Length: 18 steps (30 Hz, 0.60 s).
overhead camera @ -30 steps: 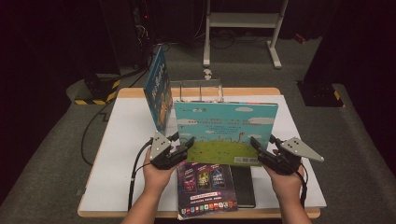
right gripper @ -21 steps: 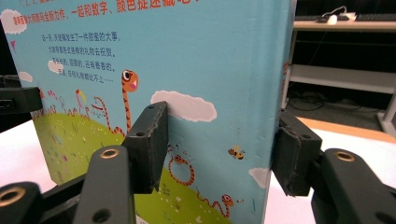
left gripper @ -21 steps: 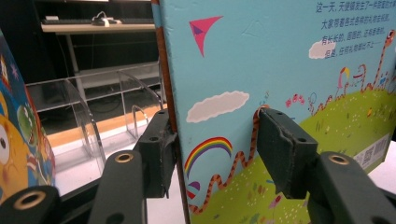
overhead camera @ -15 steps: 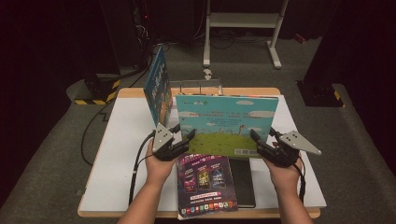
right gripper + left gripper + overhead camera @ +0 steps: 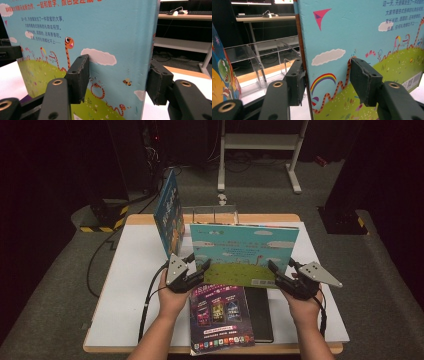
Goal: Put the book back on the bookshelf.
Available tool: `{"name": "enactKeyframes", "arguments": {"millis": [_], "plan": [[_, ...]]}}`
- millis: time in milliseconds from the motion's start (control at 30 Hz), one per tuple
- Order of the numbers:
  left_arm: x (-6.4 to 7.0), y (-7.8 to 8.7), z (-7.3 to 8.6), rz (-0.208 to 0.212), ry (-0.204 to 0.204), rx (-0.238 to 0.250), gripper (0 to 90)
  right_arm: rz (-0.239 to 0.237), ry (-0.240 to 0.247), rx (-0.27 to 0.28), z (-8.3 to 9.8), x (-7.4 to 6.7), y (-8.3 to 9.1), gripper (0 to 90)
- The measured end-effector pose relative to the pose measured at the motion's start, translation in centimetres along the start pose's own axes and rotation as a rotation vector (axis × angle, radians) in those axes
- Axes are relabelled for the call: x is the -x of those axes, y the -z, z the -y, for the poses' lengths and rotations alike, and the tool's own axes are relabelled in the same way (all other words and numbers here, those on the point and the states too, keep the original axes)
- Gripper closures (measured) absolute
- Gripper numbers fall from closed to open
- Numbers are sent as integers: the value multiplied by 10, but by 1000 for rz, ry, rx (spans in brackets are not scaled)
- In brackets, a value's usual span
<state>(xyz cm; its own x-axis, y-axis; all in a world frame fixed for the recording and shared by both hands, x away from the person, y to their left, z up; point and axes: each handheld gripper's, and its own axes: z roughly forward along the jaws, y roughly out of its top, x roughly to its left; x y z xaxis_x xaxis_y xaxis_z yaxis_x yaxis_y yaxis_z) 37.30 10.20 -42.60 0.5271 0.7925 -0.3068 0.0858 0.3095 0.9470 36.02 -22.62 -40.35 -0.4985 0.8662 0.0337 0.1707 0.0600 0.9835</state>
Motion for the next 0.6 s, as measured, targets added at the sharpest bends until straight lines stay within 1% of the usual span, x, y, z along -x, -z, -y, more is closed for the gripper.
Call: {"name": "enactKeyframes", "arguments": {"millis": [67, 200, 333, 367, 433, 467, 567, 600], "plan": [[3, 2, 0, 0, 3, 4, 459, -2, 6, -3, 2, -2, 4, 417], [6, 8, 1, 3, -9, 9, 444, -15, 9, 2, 5, -4, 11, 417], [10, 13, 3, 5, -6, 20, 430, -32, 10, 11, 9, -7, 18, 403], [10, 15, 3, 3, -13, 17, 421, -46, 9, 11, 9, -8, 20, 389], [11, 17, 4, 4, -4, 21, 410, -60, 7, 8, 9, -8, 22, 374], [11, 18, 4, 3, -6, 18, 407, -71, 2, 6, 9, -8, 23, 365], [12, 20, 4, 5, -6, 19, 398, -121, -9, 3, 7, -6, 23, 318], [12, 20, 4, 5, -6, 19, 395, -121, -9, 3, 7, -6, 23, 318]]}}
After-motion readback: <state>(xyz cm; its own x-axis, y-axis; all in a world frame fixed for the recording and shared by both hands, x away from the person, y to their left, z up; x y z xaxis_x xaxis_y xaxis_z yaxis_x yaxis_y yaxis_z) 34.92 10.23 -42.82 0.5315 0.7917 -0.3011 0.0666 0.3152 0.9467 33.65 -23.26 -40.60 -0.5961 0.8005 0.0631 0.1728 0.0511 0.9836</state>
